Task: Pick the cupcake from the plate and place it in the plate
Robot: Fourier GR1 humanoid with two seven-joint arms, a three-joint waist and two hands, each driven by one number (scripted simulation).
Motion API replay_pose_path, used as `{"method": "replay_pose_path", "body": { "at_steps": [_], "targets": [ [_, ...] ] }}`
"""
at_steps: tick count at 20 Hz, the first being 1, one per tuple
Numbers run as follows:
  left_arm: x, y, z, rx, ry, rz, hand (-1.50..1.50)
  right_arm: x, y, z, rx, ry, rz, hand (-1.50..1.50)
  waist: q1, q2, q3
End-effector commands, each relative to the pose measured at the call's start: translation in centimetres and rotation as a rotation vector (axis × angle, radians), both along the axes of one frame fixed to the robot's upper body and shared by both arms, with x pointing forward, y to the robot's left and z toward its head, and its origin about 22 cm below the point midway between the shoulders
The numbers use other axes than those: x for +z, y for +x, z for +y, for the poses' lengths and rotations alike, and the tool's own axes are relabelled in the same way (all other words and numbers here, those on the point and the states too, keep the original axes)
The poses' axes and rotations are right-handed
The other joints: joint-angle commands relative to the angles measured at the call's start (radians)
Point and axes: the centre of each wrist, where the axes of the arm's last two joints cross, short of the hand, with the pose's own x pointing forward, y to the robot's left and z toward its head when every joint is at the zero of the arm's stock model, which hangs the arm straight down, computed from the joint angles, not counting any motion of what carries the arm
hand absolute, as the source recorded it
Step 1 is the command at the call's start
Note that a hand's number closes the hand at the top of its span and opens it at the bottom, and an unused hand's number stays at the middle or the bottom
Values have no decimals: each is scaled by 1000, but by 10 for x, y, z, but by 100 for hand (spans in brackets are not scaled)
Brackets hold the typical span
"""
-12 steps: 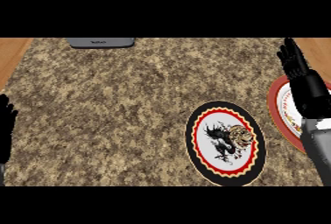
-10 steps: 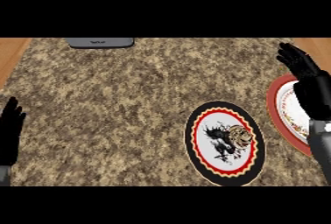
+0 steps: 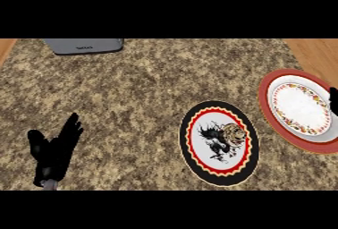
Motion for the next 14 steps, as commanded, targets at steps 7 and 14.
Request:
{"method": "replay_pose_path", "body": {
  "at_steps": [7, 14],
  "targets": [
    [-11, -3, -44, -143, -80, 25, 0, -19, -110, 41, -160, -49, -77, -150, 73, 3, 4],
    [-10, 3, -62, -130, -65, 2, 0, -6, -140, 39, 40, -168, 431, -150, 73, 6, 0]
  ]
}}
